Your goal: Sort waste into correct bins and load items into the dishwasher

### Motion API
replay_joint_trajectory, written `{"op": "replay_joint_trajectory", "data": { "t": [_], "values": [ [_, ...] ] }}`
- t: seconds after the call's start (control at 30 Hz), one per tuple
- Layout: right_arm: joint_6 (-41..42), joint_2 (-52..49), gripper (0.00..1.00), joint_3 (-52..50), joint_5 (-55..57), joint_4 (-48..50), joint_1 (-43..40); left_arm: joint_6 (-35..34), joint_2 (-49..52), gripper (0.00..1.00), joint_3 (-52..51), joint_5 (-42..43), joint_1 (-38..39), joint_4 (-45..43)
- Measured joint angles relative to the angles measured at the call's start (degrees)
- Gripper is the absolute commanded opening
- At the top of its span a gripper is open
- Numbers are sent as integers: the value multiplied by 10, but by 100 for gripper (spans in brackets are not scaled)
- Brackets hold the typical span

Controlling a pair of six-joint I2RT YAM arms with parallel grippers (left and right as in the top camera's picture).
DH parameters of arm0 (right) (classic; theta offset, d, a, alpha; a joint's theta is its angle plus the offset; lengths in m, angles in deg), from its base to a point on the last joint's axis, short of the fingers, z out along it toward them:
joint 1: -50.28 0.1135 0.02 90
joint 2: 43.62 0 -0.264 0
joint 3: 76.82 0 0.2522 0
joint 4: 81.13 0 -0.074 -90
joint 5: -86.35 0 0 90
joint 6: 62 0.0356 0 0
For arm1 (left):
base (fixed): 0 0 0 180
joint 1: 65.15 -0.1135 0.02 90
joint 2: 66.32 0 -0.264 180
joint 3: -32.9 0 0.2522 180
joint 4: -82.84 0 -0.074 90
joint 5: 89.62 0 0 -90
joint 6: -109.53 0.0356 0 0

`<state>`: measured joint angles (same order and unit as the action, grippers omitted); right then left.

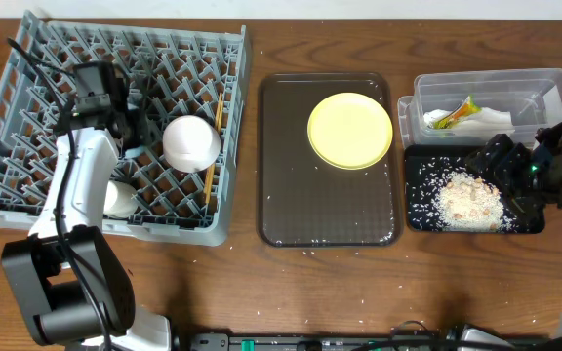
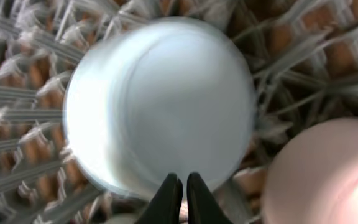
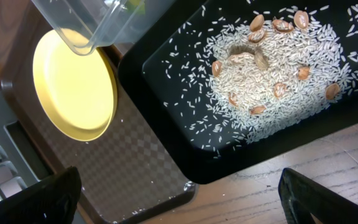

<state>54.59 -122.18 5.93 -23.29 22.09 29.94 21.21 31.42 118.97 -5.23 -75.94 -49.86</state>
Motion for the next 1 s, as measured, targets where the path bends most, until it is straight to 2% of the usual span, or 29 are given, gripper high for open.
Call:
{"op": "replay_joint_trajectory", "data": {
  "t": [0.13,0.37,0.5,0.7,1.0],
  "values": [
    [0,0,99,0,0,0,0,-7,0,7,0,-33,0,24],
    [0,0,99,0,0,0,0,-37,-20,8,0,-50,0,10],
    [0,0,99,0,0,0,0,-40,-43,8,0,-5,0,-32],
    [0,0,99,0,0,0,0,1,-40,8,0,53,0,-83],
    [0,0,99,0,0,0,0,29,3,8,0,-35,-4,-64]
  ]
}}
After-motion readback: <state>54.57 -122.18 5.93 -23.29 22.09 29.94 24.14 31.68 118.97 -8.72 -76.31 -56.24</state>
